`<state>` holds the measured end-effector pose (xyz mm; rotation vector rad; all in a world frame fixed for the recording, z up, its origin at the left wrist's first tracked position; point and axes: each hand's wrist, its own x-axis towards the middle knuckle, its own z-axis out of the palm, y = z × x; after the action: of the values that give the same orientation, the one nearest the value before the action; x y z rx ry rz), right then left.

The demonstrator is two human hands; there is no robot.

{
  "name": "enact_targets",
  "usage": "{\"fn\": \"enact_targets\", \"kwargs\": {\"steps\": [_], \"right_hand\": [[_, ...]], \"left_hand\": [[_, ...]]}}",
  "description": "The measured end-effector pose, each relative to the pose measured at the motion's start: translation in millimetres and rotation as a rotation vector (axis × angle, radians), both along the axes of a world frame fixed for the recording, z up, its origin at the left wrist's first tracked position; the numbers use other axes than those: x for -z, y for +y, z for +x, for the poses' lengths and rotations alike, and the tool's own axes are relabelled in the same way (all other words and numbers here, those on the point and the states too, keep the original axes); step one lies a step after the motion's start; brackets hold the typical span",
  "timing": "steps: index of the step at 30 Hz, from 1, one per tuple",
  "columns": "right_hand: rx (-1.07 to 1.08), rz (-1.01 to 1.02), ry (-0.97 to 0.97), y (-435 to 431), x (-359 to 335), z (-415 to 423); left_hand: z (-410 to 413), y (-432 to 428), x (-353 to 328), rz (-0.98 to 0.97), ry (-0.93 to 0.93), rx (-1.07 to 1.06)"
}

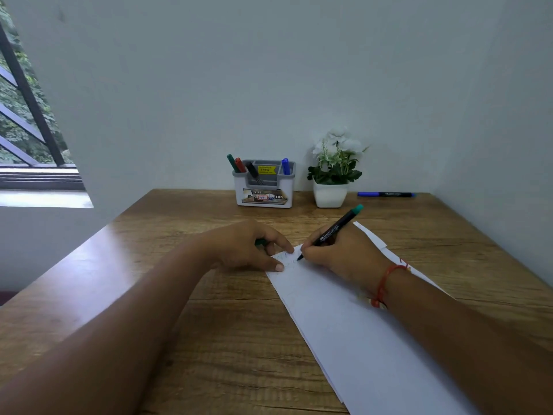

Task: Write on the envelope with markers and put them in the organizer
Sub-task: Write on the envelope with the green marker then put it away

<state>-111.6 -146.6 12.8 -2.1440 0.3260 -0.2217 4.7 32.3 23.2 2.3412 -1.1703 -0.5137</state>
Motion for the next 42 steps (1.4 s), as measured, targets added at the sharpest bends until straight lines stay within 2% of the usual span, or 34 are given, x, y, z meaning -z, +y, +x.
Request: {"fn": "enact_targets", "kwargs": {"steps": [42], "right_hand": [[0.034, -0.101, 0.024, -6.9, -2.9, -1.6]], "left_hand": [[-0.2, -0.3, -2.1, 0.020, 0.001, 0.014]]}}
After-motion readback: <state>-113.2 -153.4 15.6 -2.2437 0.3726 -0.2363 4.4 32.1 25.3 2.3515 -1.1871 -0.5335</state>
